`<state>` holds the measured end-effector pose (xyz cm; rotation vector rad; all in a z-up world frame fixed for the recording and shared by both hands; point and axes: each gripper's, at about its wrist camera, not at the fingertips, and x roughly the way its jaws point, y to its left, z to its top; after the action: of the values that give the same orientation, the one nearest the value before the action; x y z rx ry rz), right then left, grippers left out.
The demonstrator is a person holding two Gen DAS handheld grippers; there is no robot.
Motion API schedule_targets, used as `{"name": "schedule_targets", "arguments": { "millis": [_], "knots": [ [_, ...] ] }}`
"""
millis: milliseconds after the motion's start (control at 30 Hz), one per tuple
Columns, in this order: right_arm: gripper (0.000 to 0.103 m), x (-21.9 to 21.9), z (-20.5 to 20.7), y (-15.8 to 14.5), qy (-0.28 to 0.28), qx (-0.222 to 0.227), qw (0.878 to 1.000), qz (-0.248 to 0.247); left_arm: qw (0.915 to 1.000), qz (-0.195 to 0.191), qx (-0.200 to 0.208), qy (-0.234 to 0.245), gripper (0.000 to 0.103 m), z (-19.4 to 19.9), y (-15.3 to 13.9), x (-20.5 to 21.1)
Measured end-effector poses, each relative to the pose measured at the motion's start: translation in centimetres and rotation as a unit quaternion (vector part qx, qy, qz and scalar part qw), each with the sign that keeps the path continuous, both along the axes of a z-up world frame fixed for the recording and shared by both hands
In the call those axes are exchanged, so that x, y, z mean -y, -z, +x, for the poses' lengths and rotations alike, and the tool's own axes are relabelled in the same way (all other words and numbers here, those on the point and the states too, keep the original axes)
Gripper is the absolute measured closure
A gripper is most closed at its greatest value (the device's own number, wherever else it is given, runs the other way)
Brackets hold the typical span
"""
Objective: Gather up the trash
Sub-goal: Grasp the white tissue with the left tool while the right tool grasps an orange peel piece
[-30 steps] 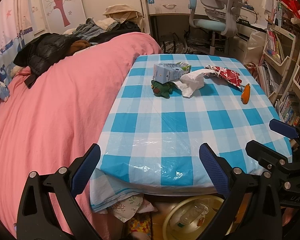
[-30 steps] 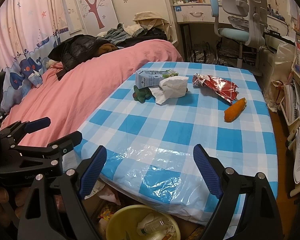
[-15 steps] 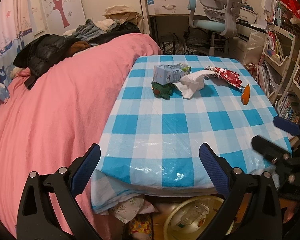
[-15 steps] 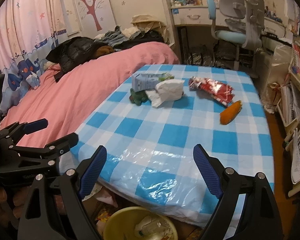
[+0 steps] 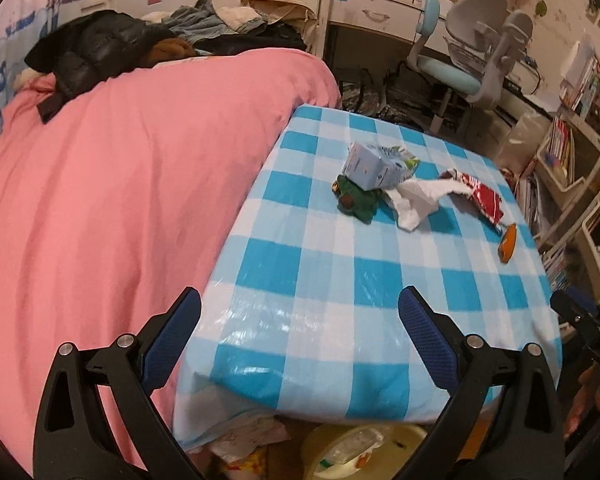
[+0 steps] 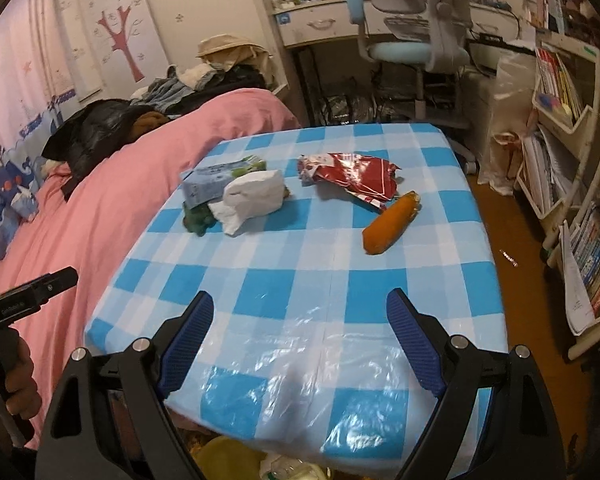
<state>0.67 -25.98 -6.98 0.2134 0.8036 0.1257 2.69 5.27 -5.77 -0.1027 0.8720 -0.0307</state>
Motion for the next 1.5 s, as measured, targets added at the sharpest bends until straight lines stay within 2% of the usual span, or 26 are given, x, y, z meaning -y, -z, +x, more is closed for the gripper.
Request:
{"name": "schedule_targets", "arguments": {
  "millis": [67, 233, 433, 500, 633, 800, 933, 967, 1000, 1033, 1067, 1100, 1133, 1200, 1300, 1333, 1400, 1500],
  "knots": [
    [0.019, 0.3, 0.7, 0.2, 0.006, -0.002, 1.000, -0.003, 0.9999, 0.001, 0.004, 0.010, 0.008, 0.8, 0.1, 0.6],
    [0.019, 2.2, 3.2, 0.9, 0.034, -0.014, 0.999, 0.012, 0.9967, 0.032, 0.028, 0.070, 0.008, 2.5, 0.0, 4.4],
    [0.019, 3.9, 5.5, 1.6, 0.056, -0.024, 0.998, 0.032, 0.9828, 0.094, 0.055, 0.149, 0.008, 4.5, 0.0, 10.4],
    [0.019, 4.2, 6.1, 1.8, 0.056, -0.026, 0.997, 0.035, 0.9805, 0.102, 0.060, 0.157, 0.008, 5.5, 0.0, 11.5],
    [0.019, 4.5, 7.4, 2.2, 0.054, -0.031, 0.997, 0.037, 0.9822, 0.088, 0.054, 0.157, 0.008, 8.4, 0.4, 12.4],
    [0.024, 4.8, 9.5, 3.2, 0.050, -0.047, 0.997, 0.040, 0.9734, 0.132, 0.068, 0.174, 0.008, 11.1, 1.3, 14.9],
    [0.034, 5.0, 11.2, 4.3, 0.053, -0.072, 0.995, 0.033, 0.9645, 0.167, 0.070, 0.192, 0.008, 13.5, 2.4, 17.6],
    [0.036, 5.0, 11.7, 4.8, 0.053, -0.082, 0.995, 0.033, 0.9621, 0.179, 0.063, 0.196, 0.009, 14.2, 3.0, 18.2],
    [0.044, 5.1, 11.8, 5.2, 0.053, -0.091, 0.994, 0.033, 0.9611, 0.183, 0.059, 0.198, 0.017, 14.5, 3.4, 18.6],
    [0.052, 5.3, 12.0, 5.6, 0.052, -0.099, 0.993, 0.033, 0.9610, 0.186, 0.045, 0.200, 0.032, 15.2, 4.3, 19.0],
    [0.057, 5.4, 12.1, 5.8, 0.050, -0.106, 0.993, 0.031, 0.9626, 0.182, 0.027, 0.199, 0.059, 15.8, 5.0, 19.0],
    [0.069, 5.5, 12.2, 5.9, 0.046, -0.110, 0.992, 0.032, 0.9650, 0.170, 0.004, 0.200, 0.076, 16.4, 5.7, 19.0],
    [0.070, 5.6, 12.1, 5.8, 0.045, -0.111, 0.992, 0.034, 0.9682, 0.150, -0.023, 0.199, 0.099, 17.0, 6.4, 18.6],
    [0.076, 5.8, 11.7, 5.5, 0.044, -0.109, 0.992, 0.037, 0.9729, 0.115, -0.032, 0.198, 0.099, 17.1, 6.4, 17.7],
    [0.084, 6.2, 10.7, 4.7, 0.048, -0.099, 0.993, 0.050, 0.9802, 0.029, -0.026, 0.194, 0.100, 16.3, 4.0, 15.3],
    [0.085, 6.2, 10.7, 4.5, 0.050, -0.097, 0.993, 0.055, 0.9814, -0.015, -0.024, 0.190, 0.100, 15.8, 2.9, 14.0],
    [0.085, 6.5, 9.7, 3.9, 0.056, -0.087, 0.992, 0.075, 0.9800, -0.079, -0.021, 0.181, 0.100, 14.7, 1.4, 11.6],
    [0.085, 6.3, 8.7, 3.1, 0.055, -0.077, 0.991, 0.098, 0.9743, -0.133, -0.019, 0.180, 0.100, 13.0, 0.2, 9.3]
  ]
}}
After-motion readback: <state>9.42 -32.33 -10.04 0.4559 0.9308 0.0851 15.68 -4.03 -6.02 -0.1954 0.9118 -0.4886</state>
